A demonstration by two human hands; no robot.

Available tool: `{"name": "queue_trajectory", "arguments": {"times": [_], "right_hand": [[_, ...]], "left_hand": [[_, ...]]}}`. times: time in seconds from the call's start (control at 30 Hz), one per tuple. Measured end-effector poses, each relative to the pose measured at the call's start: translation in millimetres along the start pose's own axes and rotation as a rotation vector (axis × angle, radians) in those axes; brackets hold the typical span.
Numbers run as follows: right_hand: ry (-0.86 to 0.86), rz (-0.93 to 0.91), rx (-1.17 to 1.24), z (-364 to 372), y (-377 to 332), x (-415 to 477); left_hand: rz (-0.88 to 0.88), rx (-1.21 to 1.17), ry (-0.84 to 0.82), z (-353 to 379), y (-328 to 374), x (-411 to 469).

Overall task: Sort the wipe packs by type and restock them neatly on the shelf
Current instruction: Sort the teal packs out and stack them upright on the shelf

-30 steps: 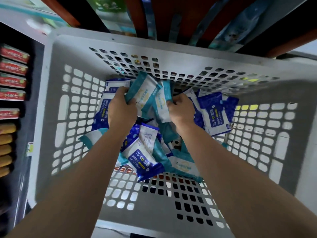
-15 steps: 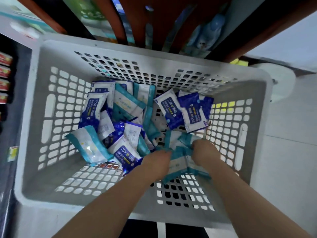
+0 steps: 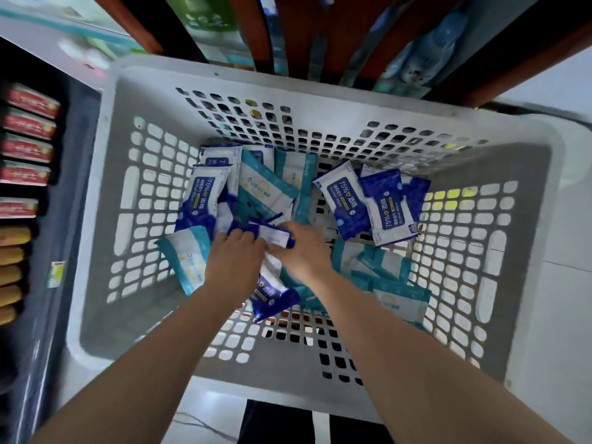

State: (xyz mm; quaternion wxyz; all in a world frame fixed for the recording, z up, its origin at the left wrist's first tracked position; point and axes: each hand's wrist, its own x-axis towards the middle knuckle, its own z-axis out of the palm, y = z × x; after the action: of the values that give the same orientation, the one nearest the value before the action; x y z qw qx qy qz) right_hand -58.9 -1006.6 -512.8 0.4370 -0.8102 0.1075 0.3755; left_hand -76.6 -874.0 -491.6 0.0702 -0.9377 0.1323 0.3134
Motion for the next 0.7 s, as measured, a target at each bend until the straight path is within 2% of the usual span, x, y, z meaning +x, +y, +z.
{"name": "queue_trajectory", "arguments": {"times": [0.13,0.23,0.37,0.47,0.53,0.63,0.7], "right_hand": [[0.106,0.035,0.020,1.2,1.7,5.9],[0.126,0.036,0.112,-6.4,3.9,0.1],[0.197,0.110,0.273,-27.6,6.3,-10.4],[0.363,0.078,0.257,-53.6,10.6,-13.7],[0.523,-0.030,0.139,-71.8,12.5,-19.9],[0.824,-0.161,-0.037,-98.0,17.7,-30.6],[0.971,-0.256,-0.170,-111.1,29.2,-33.7]], "left_hand": [[-0.002,-0.038,0.015,-7.3,-13.1,7.9],[0.066,-0.122,-0.053,-13.5,-13.9,6.7],[0.116,0.021,-0.143,-11.5,-10.4,4.2],[0.086,0.067,-0.218,-22.8,-8.0,7.5],[0.025,-0.115,-0.185,-43.2,-5.1,13.5],[-0.113,-0.606,-0.101,-76.9,5.0,31.7],[-0.186,-0.853,-0.031,-89.6,19.2,52.3]]}}
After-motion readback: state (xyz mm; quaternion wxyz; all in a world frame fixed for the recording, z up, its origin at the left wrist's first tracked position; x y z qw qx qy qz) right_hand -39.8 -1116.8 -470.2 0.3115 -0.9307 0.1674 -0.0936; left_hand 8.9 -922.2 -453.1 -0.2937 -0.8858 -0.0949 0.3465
